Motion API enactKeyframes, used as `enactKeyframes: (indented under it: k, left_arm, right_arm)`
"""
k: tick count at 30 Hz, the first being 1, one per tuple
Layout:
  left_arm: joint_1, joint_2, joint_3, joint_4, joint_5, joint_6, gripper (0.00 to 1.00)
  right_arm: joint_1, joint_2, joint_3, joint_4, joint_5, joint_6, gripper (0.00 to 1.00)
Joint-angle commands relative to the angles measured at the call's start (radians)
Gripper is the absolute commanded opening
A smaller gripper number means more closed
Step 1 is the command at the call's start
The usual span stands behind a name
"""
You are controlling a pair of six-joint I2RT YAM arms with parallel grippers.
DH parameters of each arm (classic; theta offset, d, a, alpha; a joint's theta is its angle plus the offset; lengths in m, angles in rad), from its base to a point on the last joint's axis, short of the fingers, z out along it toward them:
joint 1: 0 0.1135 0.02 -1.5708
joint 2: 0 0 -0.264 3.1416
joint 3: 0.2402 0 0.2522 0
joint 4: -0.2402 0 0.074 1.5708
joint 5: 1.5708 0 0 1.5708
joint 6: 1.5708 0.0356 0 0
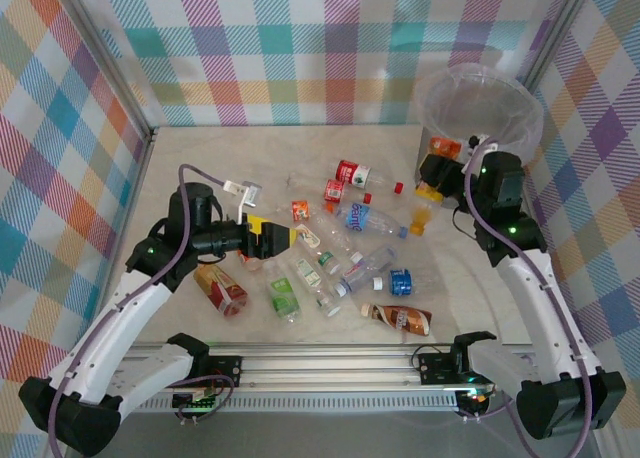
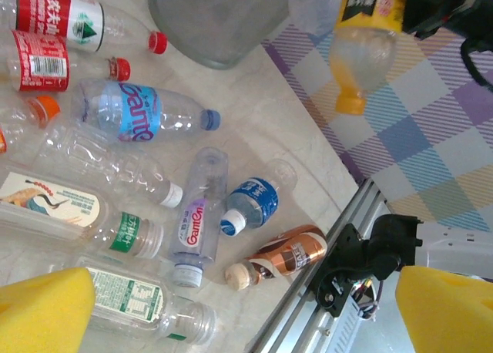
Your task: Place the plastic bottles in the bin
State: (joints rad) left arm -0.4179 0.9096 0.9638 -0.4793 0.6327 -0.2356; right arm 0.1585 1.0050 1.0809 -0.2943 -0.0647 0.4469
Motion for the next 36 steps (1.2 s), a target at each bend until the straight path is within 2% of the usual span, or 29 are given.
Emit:
enactKeyframes:
  k: [1,9,17,22,30,36]
  left_arm:
    - [-0.009,-0.060,-0.017,0.094,-0.039,0.001,1.00]
    - [-0.010,-0.098,0.003,0.268,-0.056,0.004,1.00]
    - [-0.010,-0.022,0.031,0.428,0.015,-0.005,1.00]
    - [-0.012,0.028,0.026,0.549,0.029,-0.026,1.00]
    - [-0.016,0.068,0.007,0.556,0.055,-0.021,1.00]
    - [-0.025,0.069,-0.009,0.525,0.039,0.007,1.00]
  right_arm:
    - [0.007,0.013,0.093,-0.024,0.020,-0.102,0.60]
    - [0.007,0.087,0.272,-0.028,0.110,-0.216,0.61]
    - [0.007,0.209,0.429,0.023,0.233,-0.321,0.60]
    - [0.007,0.302,0.523,0.068,0.354,-0.390,0.60]
    - [-0.002,0.447,0.624,0.160,0.586,-0.464,0.57]
    - [-0.041,0.599,0.776,0.119,0.614,-0.485,0.56]
